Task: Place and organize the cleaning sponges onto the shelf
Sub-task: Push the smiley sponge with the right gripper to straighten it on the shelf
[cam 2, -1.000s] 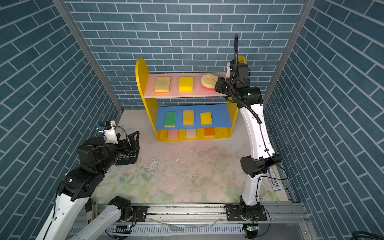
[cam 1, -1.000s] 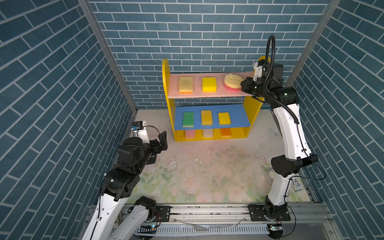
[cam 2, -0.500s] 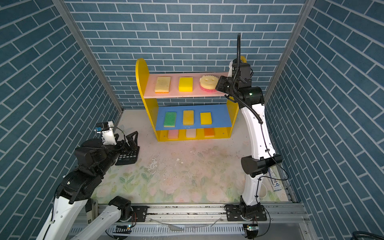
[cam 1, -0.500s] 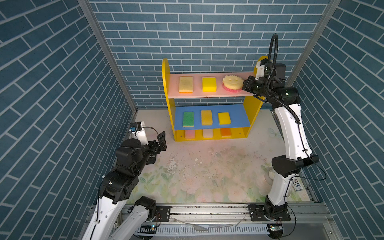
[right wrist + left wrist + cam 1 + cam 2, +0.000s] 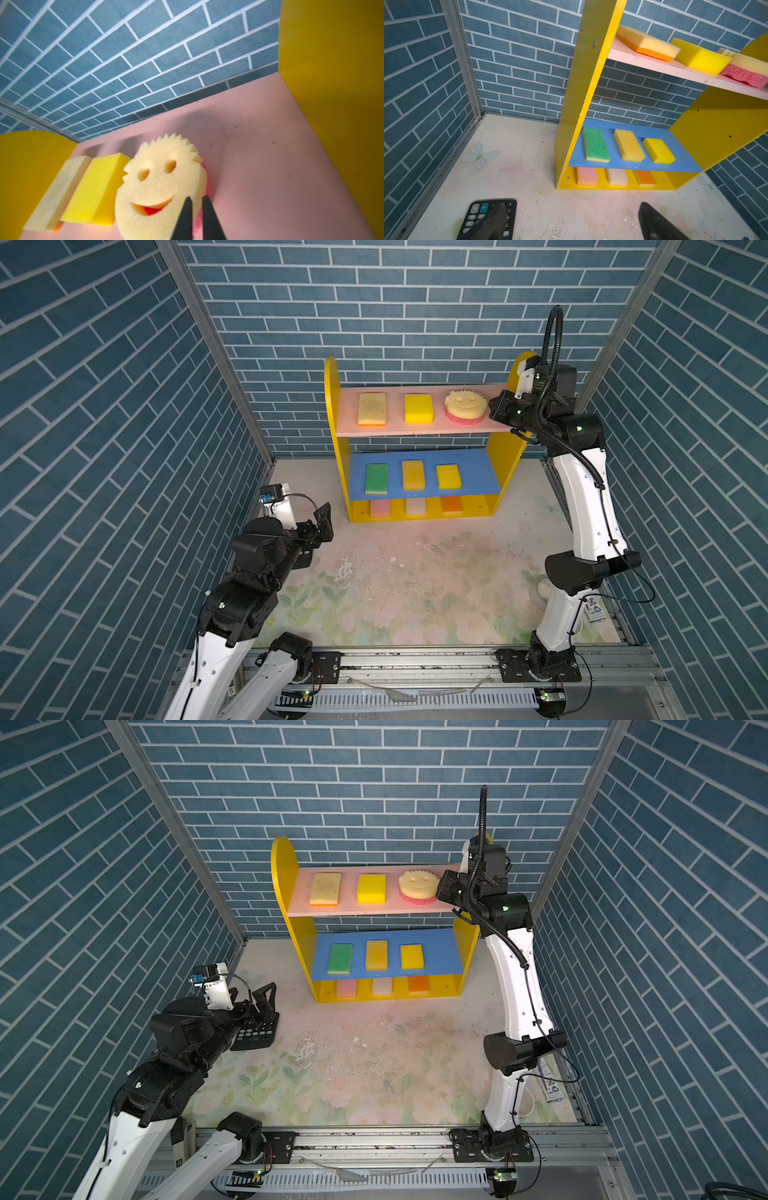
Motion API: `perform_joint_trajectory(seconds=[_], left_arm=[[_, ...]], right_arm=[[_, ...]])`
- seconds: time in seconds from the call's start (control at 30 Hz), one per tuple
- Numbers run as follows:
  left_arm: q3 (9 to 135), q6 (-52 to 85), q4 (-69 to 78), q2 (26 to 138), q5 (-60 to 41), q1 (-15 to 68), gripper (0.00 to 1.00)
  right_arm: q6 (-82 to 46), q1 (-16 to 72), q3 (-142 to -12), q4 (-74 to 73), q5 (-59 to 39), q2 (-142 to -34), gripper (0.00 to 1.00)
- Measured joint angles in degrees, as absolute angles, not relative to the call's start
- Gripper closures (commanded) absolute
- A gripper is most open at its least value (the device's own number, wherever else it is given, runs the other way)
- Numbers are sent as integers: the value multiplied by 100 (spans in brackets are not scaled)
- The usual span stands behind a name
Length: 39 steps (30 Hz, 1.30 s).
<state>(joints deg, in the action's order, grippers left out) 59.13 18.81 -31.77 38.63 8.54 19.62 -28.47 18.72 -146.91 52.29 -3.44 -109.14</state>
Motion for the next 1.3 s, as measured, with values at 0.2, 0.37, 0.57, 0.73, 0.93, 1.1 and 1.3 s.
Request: perform_joint_trajectory(seconds=[0.2,0.37,0.57,0.73,0.93,1.1,1.3], left_arm=[[5913,1907,-3173,3911,851,1962,0],[5913,1933,-3173,3916,851,1962,0],[5913,1953,-3175,3918,854,1962,0],[5913,1959,-3177,3929,854,1962,0],[5913,1962,-3183,3922,856,1962,0],[5913,1964,-3183,3920,854,1962,0],[5913,1964,-3181,3920,856,1962,0]], right_arm=[[-2862,1872,-14691,5229,-377,-10916,64],[-2867,1870,-14776,5229,-454,-10995,64],[-2875,1870,-14857,5227,-657,-11192,65],[-3004,1870,-14949,5164,-803,-11356,79],[-3083,1868,-14964,5168,-825,-11358,95],[-3107,1863,-14964,5181,-816,-11358,99],[-3107,1846,-14964,5181,-720,-11354,100]])
